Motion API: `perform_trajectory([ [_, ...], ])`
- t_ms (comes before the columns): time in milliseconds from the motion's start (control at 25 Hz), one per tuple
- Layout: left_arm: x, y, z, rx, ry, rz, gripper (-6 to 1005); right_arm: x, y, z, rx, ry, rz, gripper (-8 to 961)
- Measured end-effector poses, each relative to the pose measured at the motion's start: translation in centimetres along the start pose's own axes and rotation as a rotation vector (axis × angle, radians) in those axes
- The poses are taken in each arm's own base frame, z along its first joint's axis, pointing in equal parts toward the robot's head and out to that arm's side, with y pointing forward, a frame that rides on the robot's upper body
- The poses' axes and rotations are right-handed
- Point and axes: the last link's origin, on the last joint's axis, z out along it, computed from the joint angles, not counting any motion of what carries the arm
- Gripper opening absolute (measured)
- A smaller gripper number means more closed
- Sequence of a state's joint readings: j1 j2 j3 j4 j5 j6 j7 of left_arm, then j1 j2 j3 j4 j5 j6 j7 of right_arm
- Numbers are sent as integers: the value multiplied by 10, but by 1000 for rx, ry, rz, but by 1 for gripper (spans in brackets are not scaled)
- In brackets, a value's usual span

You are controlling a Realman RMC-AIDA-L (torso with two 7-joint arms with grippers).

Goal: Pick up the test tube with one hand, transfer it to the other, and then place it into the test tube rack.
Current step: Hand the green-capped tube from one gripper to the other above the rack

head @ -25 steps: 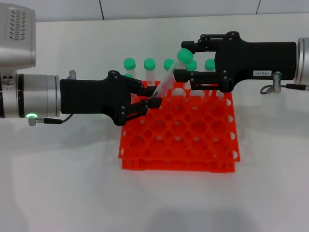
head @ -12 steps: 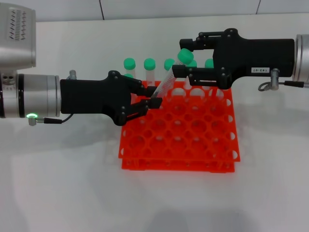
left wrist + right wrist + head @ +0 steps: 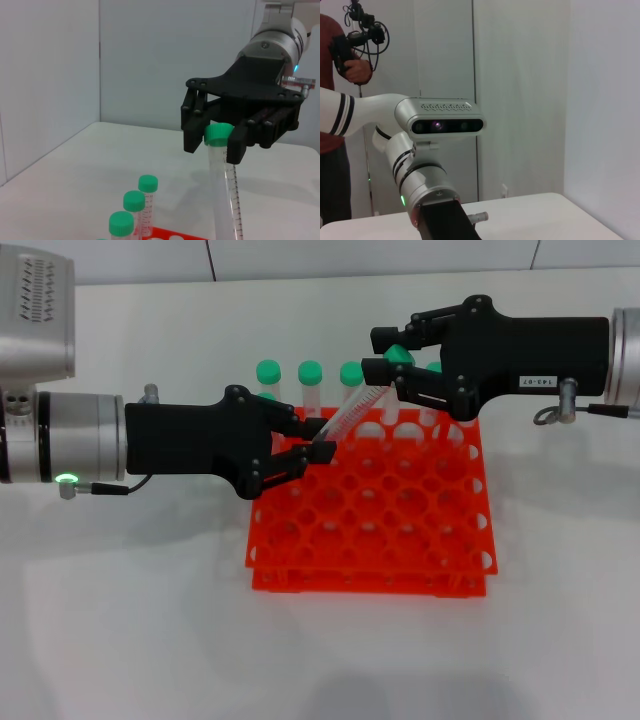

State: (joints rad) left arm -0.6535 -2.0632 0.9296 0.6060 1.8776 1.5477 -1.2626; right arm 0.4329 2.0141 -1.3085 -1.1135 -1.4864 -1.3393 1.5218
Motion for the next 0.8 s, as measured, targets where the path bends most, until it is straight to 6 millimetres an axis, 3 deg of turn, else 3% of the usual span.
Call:
perform_trajectory([
  [80,0,0,0,0,0,1,200,-1,0,0,-1,0,-2,316],
  [200,0,0,0,0,0,1,200,-1,0,1,-2,-1,-3,281],
  [800,0,0,-1,3,0,2,200,-2,0,2,-4,-3,-7,281],
])
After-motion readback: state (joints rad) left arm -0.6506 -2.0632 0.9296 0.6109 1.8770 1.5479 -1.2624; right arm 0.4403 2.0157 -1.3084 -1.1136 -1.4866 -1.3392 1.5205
